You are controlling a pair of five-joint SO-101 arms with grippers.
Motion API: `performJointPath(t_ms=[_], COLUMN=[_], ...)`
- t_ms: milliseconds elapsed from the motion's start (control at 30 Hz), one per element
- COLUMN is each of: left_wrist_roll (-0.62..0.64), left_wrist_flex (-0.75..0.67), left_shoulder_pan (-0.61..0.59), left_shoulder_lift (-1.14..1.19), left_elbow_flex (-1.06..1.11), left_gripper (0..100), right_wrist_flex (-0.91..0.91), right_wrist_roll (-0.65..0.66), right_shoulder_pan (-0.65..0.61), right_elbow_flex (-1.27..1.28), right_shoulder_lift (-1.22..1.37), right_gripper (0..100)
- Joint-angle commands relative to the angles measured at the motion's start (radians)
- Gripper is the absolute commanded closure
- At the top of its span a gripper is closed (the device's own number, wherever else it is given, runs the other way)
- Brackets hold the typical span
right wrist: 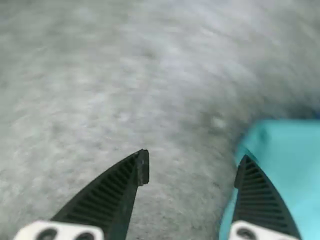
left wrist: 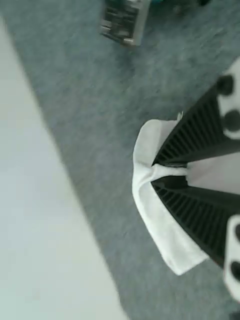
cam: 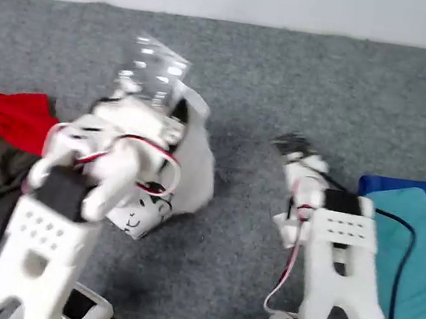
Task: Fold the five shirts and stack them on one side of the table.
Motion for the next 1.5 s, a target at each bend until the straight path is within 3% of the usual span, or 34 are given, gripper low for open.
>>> performJointPath(t_ms=[0, 233, 467, 833, 1000, 1233, 1467], left_wrist_roll=[0.008, 0.003, -0.172, -0.180, -0.173, -0.178, -0.181], left_wrist_flex=[-0.046, -0.133, -0.009, 0.219, 0.272, 0.292, 0.425], left_shoulder_pan=[0.112, 0.428, 0.583, 0.500, 0.503, 0.491, 0.242], left_shoulder_lift=[0.095, 0.365, 0.624, 0.675, 0.677, 0.671, 0.694], left_elbow_flex=[0.012, -0.047, -0.309, -0.728, -0.727, -0.687, -0.611], left_gripper=[99, 99, 98, 98, 86, 85, 85], right_wrist_flex=[-0.022, -0.039, -0.036, -0.041, -0.039, -0.035, -0.033], right_wrist_roll=[-0.044, -0.060, -0.054, -0.057, -0.057, -0.057, -0.052], right_shoulder_pan=[0.151, 0.202, 0.202, 0.203, 0.208, 0.209, 0.203], right_elbow_flex=[-0.011, -0.009, -0.008, -0.008, -0.008, -0.008, -0.014], right_shoulder_lift=[-0.008, -0.008, -0.008, -0.008, -0.008, -0.010, -0.012], right_gripper=[71.8, 71.8, 71.8, 71.8, 71.8, 71.8, 71.8])
